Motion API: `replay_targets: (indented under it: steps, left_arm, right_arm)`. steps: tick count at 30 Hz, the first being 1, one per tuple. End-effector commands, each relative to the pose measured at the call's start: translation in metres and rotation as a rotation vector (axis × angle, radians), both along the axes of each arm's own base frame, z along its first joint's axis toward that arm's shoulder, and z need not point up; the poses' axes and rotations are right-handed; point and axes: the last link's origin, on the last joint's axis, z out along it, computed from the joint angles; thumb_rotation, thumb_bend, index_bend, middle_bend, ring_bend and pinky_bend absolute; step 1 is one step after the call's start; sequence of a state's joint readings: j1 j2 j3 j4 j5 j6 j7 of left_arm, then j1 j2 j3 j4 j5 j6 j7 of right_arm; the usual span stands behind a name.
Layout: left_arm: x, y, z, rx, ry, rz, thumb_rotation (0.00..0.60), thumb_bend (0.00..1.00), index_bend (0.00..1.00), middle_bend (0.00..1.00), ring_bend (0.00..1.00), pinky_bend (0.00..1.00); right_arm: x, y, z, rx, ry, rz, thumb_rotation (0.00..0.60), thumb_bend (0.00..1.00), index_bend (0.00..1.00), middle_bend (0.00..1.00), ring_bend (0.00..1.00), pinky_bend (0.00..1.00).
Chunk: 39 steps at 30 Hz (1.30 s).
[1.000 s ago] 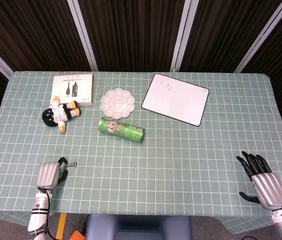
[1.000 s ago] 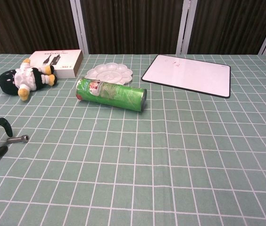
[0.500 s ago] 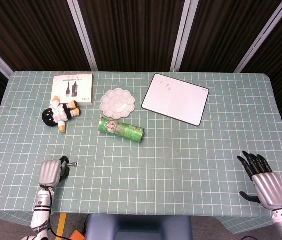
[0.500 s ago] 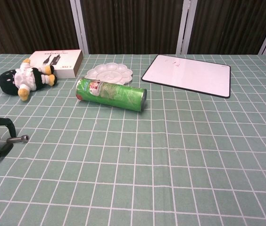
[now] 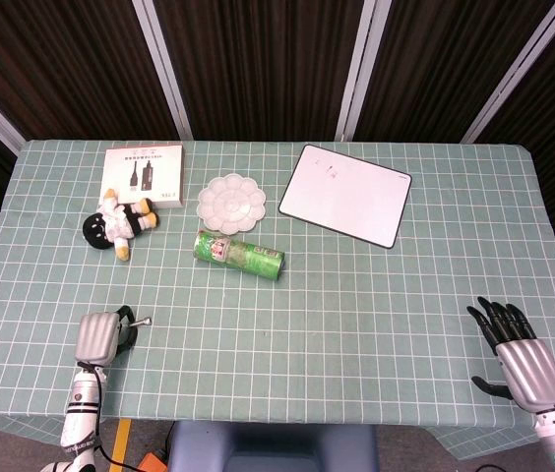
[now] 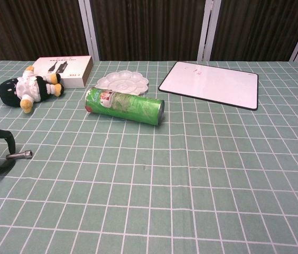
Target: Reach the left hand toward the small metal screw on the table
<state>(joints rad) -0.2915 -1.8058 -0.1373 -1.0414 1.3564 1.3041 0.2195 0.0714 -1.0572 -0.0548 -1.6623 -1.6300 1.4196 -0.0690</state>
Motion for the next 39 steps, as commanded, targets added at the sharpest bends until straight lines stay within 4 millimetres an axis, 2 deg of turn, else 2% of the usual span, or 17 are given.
replay_targets:
  steps: [1,9,22,31,34,37,38,39]
  left_arm:
    - [0.002,0.0,0.003,0.009,-0.006,-0.012,0.6,0.39,0.55,1.0,1.0,1.0]
    - [0.016,0.002,0.011,0.02,-0.017,-0.058,0.6,0.39,0.55,1.0,1.0,1.0]
    - [0.031,0.006,0.008,-0.004,0.002,-0.09,0.6,0.39,0.52,1.0,1.0,1.0]
    - [0.031,0.006,0.009,-0.024,0.003,-0.086,0.6,0.39,0.33,1.0,1.0,1.0]
    - [0.032,0.004,0.013,-0.016,-0.001,-0.096,0.6,0.39,0.3,1.0,1.0,1.0]
    - [0.034,-0.005,0.029,0.036,-0.008,-0.13,0.6,0.39,0.24,1.0,1.0,1.0]
    - [0.033,-0.011,0.04,0.064,-0.017,-0.15,0.6,0.39,0.19,0.98,0.99,1.0]
    - [0.032,-0.019,0.047,0.072,-0.027,-0.162,0.6,0.39,0.11,0.9,0.92,0.98]
  right_arm:
    - [0.0,0.0,0.0,0.001,0.0,0.0,0.6,0.17,0.0,0.0,0.0,0.0]
    - [0.0,0.0,0.0,0.001,-0.002,0.0,0.6,0.17,0.0,0.0,0.0,0.0]
    - [0.0,0.0,0.001,0.002,-0.005,-0.001,0.6,0.17,0.0,0.0,0.0,0.0]
    - [0.0,0.0,0.001,0.001,-0.004,-0.003,0.6,0.17,0.0,0.0,0.0,0.0]
    - [0.0,0.0,0.001,0.0,-0.004,-0.002,0.6,0.17,0.0,0.0,0.0,0.0]
    - [0.0,0.001,0.002,-0.006,-0.005,0.001,0.6,0.17,0.0,0.0,0.0,0.0]
    - [0.0,0.001,0.003,-0.01,-0.005,0.002,0.6,0.17,0.0,0.0,0.0,0.0]
    - [0.0,0.001,0.004,-0.013,-0.004,0.002,0.6,0.17,0.0,0.0,0.0,0.0]
